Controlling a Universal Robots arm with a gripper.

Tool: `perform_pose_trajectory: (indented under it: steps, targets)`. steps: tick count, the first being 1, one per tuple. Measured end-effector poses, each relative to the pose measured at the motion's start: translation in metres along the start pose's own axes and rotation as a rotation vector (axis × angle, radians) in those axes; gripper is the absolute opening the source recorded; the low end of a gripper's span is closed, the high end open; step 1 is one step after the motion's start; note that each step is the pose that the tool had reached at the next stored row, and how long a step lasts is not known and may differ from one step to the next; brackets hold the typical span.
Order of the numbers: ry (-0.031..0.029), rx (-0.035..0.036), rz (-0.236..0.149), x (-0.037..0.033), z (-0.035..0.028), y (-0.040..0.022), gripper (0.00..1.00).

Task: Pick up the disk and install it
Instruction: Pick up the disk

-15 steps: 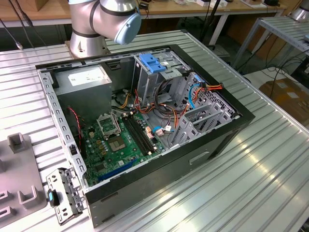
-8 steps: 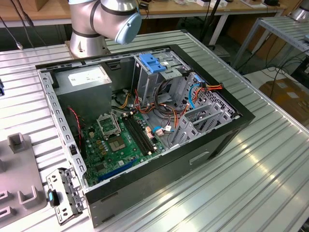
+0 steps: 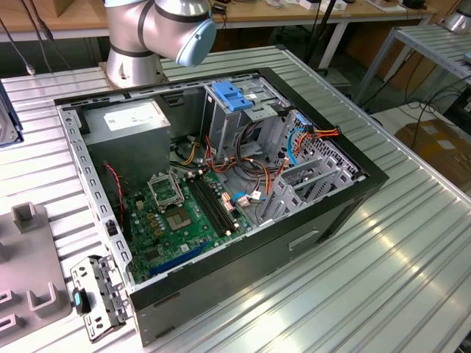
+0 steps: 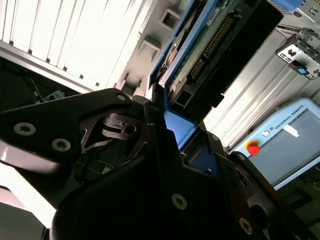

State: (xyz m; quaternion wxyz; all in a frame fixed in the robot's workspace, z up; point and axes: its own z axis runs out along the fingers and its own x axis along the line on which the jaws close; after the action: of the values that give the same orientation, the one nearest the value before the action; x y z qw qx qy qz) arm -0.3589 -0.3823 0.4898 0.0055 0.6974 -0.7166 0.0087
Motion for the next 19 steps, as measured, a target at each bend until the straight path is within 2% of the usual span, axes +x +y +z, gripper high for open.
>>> perform_pose_trajectory:
  steps: [11,19]
  targets:
    - [-0.0001,0.0001,0.0,0.0002,0.0002,-0.0222,0.37]
    - [0.0,-0.0001,0.0,0.0001,0.0003,-0.0447,0.37]
